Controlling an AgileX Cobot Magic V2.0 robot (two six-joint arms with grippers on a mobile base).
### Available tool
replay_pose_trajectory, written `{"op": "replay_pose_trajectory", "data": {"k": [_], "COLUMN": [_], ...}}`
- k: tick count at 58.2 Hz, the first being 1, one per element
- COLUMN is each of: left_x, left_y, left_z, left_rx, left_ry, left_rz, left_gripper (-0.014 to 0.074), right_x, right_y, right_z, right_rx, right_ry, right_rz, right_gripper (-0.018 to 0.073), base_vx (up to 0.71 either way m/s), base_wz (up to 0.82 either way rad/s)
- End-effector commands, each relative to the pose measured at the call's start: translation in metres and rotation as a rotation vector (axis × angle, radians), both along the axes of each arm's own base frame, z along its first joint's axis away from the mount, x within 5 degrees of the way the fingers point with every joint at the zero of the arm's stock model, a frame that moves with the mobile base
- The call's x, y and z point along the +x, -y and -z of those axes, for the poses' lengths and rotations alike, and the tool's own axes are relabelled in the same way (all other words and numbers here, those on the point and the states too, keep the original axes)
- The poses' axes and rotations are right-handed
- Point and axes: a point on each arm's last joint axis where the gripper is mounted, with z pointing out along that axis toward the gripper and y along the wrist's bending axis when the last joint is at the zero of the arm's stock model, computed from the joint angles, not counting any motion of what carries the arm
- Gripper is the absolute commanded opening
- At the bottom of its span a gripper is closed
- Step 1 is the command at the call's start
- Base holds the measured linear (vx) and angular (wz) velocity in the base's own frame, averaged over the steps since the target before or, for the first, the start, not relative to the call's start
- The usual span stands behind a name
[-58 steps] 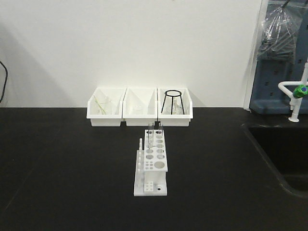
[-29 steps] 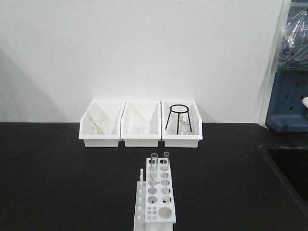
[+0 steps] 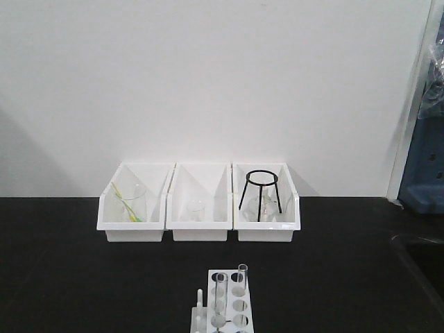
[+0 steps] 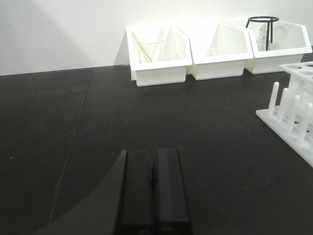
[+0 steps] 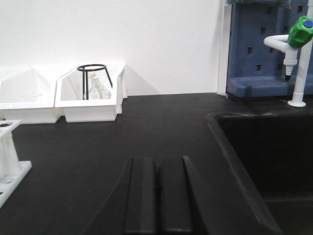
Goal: Flip and reinsert test tube from rack
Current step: 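Drive the base forward toward the white test-tube rack on the bench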
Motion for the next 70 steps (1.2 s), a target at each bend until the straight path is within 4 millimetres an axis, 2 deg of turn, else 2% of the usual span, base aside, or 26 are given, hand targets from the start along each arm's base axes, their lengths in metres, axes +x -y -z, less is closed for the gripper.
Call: {"op": "replay_pose_trajectory", "data": {"k": [1, 23, 32, 39, 44, 49, 54, 58, 64, 70], "left_x": [0.000, 0.000, 0.000, 0.000, 0.000, 0.000, 0.000, 0.000, 0.000, 0.000], "left_y": [0.001, 0.001, 0.001, 0.001, 0.001, 0.001, 0.001, 0.001, 0.001, 0.001], "left_z": [-0.009, -0.009, -0.009, -0.009, -0.009, -0.009, -0.009, -0.009, -0.009, -0.009], "left_rx": [-0.019, -0.019, -0.019, -0.019, -0.019, -0.019, -0.019, -0.019, -0.019, -0.019], "left_ry": [0.090, 0.090, 0.090, 0.090, 0.090, 0.090, 0.090, 0.090, 0.090, 0.090], "left_rz": [0.013, 0.013, 0.013, 0.013, 0.013, 0.013, 0.013, 0.013, 0.013, 0.013], "left_gripper": [-0.0006, -0.0006, -0.0006, -0.0006, -0.0006, -0.0006, -0.0006, -0.0006, -0.0006, -0.0006], "right_x": [-0.001, -0.001, -0.003, -0.014, -0.027, -0.030, -0.011, 0.017, 0.053, 0.082], "right_y": [0.000, 0.000, -0.002, -0.004, -0.005, -0.004, -0.003, -0.003, -0.002, -0.002], "right_z": [-0.007, -0.008, -0.024, -0.058, -0.100, -0.145, -0.181, -0.198, -0.213, -0.212], "right_rx": [-0.018, -0.011, -0.012, 0.019, 0.025, -0.015, -0.059, -0.073, -0.079, -0.072], "right_ry": [0.090, 0.103, 0.271, 0.547, 0.688, 0.697, 0.600, 0.505, 0.429, 0.352], "right_rz": [0.000, -0.001, -0.015, -0.044, -0.060, -0.041, -0.021, -0.015, -0.016, -0.018], "right_gripper": [-0.0010, -0.0010, -0.0010, -0.0010, -0.0010, -0.0010, -0.0010, -0.0010, -0.0010, -0.0010], "base_vx": [0.14, 0.06, 0.00, 0.00, 0.00, 0.00, 0.00, 0.00, 0.00, 0.00], "base_wz": [-0.05, -0.02, 0.00, 0.00, 0.00, 0.00, 0.00, 0.00, 0.00, 0.00]}}
